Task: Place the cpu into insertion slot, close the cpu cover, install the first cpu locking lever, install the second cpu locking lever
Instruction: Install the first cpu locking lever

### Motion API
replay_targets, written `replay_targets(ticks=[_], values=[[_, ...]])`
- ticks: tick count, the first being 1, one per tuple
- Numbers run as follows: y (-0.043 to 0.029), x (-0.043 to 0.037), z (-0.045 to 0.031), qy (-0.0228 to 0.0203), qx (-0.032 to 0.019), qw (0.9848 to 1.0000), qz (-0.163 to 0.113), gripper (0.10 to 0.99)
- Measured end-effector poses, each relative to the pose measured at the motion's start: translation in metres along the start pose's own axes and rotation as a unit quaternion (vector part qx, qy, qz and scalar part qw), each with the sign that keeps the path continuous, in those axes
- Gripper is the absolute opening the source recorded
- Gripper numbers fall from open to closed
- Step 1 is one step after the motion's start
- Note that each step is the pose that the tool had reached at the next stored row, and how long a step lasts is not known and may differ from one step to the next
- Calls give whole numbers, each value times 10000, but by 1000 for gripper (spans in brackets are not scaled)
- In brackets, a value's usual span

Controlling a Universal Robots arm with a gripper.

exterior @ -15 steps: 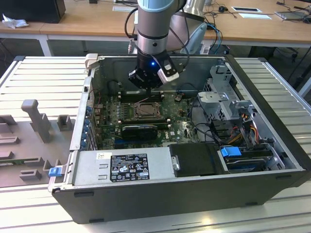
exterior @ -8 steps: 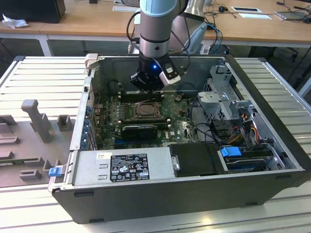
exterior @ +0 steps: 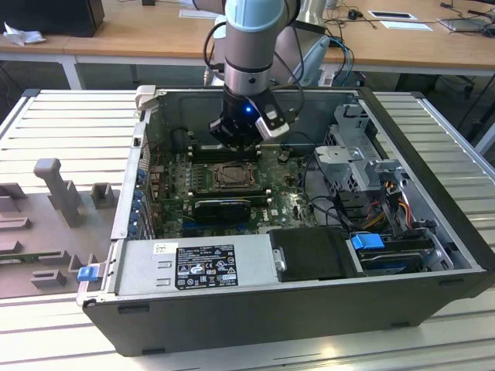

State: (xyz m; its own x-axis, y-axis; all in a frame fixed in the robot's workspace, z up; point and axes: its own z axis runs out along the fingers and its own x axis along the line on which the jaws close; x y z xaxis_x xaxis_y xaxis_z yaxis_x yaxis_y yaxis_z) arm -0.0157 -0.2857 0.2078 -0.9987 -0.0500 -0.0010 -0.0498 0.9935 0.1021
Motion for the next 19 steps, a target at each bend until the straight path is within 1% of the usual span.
replay_targets(ticks=[6,12,19], values=[[-2,-4,19,1,8,10000,0,106],[-4,-4,33,2,37,10000,0,106],[-25,-3,35,1,36,10000,0,106]])
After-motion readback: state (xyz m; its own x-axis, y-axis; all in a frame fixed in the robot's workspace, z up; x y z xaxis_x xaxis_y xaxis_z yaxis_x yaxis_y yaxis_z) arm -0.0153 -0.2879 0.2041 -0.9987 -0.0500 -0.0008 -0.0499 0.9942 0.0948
